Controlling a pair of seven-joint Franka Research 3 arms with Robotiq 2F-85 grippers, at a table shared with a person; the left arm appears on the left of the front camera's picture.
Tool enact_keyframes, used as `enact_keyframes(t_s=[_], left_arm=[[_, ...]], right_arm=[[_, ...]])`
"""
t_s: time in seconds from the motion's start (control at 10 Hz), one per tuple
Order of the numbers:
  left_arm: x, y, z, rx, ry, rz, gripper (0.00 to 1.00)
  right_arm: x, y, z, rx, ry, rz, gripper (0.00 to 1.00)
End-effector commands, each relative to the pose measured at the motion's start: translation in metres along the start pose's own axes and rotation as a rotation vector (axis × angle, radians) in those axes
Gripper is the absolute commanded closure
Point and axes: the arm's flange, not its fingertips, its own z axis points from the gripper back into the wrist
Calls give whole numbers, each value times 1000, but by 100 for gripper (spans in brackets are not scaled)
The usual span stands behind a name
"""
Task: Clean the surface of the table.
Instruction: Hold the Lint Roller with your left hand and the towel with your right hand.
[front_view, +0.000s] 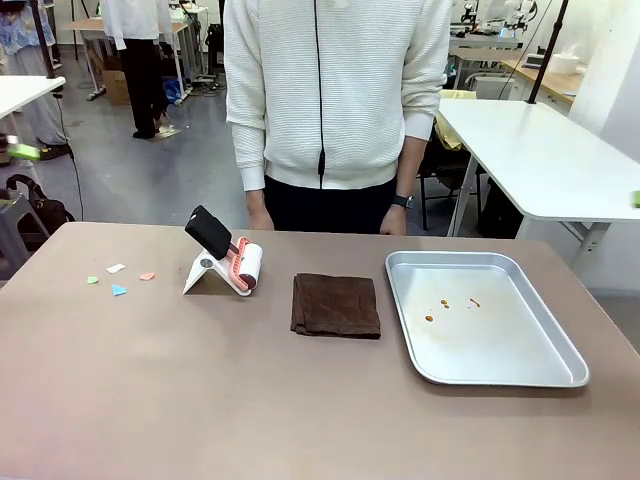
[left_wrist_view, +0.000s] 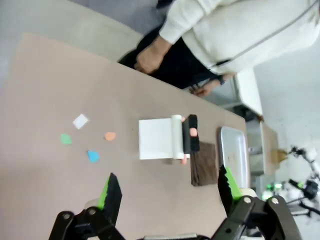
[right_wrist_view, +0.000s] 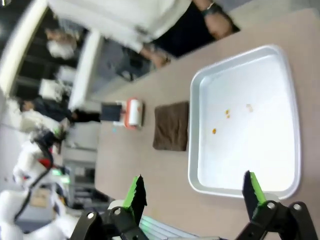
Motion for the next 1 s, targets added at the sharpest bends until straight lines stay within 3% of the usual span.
enact_keyframes(t_s=[0.0, 0.2, 0.4, 0.5, 0.6, 0.8, 0.9], left_arm=[[8, -21, -34, 90, 77, -63, 0], [2, -49, -86, 115, 176, -144, 0], [-13, -66, -127, 100, 210, -151, 0], [-20, -69, -142, 74, 221, -145, 0], [-23, -72, -157, 83, 252, -139, 0], [-22, -65, -173, 115, 328, -148, 0], [-22, -63, -176, 116, 340, -148, 0]], right_arm=[[-23, 37, -70, -39, 57, 137, 0], [-8, 84, -150, -55, 203, 251, 0], [-6, 116, -222, -51, 337, 285, 0], [-10, 128, -254, -50, 390, 261, 0], [-17, 140, -287, -97, 427, 143, 0], [-32, 151, -327, -167, 402, -13, 0], [-40, 151, -340, -201, 404, -20, 0]])
